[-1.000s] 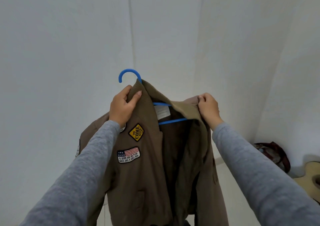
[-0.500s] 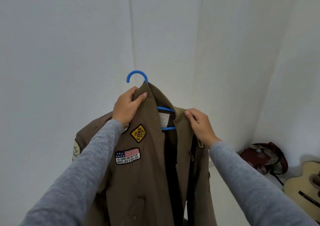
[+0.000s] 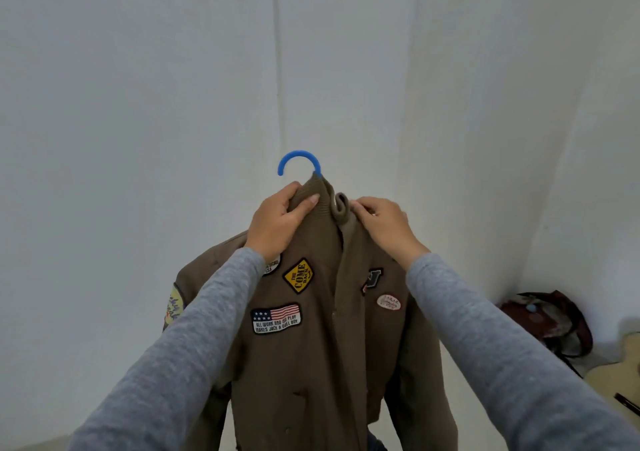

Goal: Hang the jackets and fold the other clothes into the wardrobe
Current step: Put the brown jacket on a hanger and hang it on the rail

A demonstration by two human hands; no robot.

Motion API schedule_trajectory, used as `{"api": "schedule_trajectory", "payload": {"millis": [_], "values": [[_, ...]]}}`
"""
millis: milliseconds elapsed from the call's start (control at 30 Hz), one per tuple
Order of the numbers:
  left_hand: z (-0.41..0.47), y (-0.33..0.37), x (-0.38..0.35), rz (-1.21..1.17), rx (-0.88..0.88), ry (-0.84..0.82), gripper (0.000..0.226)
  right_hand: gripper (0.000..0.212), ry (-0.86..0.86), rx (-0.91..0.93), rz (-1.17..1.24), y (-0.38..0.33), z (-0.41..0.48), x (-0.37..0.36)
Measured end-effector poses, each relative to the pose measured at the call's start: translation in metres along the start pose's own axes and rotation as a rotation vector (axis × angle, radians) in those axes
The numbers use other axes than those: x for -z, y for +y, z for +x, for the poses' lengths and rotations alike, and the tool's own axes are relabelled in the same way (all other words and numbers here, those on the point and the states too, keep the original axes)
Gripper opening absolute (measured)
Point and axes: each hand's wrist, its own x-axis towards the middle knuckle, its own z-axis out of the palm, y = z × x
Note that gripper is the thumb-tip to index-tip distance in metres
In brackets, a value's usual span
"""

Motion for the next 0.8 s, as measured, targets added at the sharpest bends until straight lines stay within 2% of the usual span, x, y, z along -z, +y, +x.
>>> {"api": "schedule_trajectory", "payload": {"millis": [67,100,200,267,367,467,633,733,800], "values": [[-0.001,-0.003,0.008,-0.118,0.043,0.083,0.034,0.048,0.038,-0.085,-0.081,0.013,-0.002,0.008],[0.0,-0.005,0.012,-0.156,0.059,0.122,0.037,0.047,0.083,-0.113,-0.042,0.018,-0.003,0.011],[0.003,-0.007,0.019,-0.212,0.083,0.192,0.03,0.029,0.231,-0.172,0.333,0.039,-0.014,0.011],[0.006,-0.007,0.021,-0.233,0.103,0.236,0.025,0.025,0.254,-0.214,0.49,0.052,-0.026,0.006],[0.012,-0.009,0.025,-0.257,0.122,0.294,0.025,0.024,0.239,-0.211,0.485,0.069,-0.044,-0.002],[0.016,-0.009,0.027,-0.245,0.099,0.281,0.023,0.024,0.26,-0.221,0.491,0.078,-0.045,-0.002],[0.022,-0.004,0.02,-0.195,0.01,0.137,0.017,0.027,0.421,-0.276,0.575,0.083,-0.025,0.024],[0.027,0.0,0.014,-0.212,-0.012,0.092,0.024,0.039,0.346,-0.365,0.442,0.085,0.002,0.036],[0.029,0.002,0.012,-0.262,-0.006,0.125,0.034,0.032,0.255,-0.394,0.417,0.081,0.01,0.038]]}}
